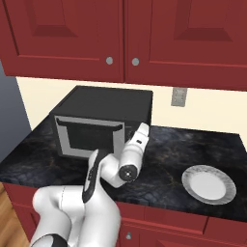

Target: Pull the toaster oven rack outwards. Pick up the baguette from the plate and place it on the toaster oven rack. Close the toaster oven door fully and set the temperature to the lowest setting.

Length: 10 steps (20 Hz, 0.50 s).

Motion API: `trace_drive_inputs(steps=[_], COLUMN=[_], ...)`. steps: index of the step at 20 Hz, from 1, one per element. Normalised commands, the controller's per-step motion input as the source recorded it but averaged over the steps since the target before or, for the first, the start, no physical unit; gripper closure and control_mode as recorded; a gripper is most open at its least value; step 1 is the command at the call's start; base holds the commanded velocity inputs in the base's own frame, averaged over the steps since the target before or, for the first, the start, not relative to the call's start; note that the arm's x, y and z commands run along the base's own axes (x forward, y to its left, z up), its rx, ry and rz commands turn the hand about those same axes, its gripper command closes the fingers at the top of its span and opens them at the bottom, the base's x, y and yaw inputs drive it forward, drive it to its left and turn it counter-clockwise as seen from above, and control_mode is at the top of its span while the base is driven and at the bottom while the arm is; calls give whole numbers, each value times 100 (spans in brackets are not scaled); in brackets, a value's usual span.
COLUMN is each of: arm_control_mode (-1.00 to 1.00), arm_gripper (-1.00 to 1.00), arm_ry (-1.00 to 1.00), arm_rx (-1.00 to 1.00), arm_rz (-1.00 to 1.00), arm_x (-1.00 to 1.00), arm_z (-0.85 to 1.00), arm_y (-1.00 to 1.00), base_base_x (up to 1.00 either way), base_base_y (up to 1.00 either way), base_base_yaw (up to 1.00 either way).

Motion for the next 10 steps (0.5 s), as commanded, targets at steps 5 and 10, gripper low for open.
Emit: trace_drive_inputs(steps=[5, 10], arm_control_mode=[-100, -100], arm_gripper=[100, 100], arm_ry=[0, 2], arm_rx=[-9, -11], arm_rz=[9, 6], arm_x=[0, 7], arm_z=[-9, -4], arm_y=[-2, -2], base_base_x=[0, 0], base_base_y=[0, 0], base_base_yaw=[0, 0])
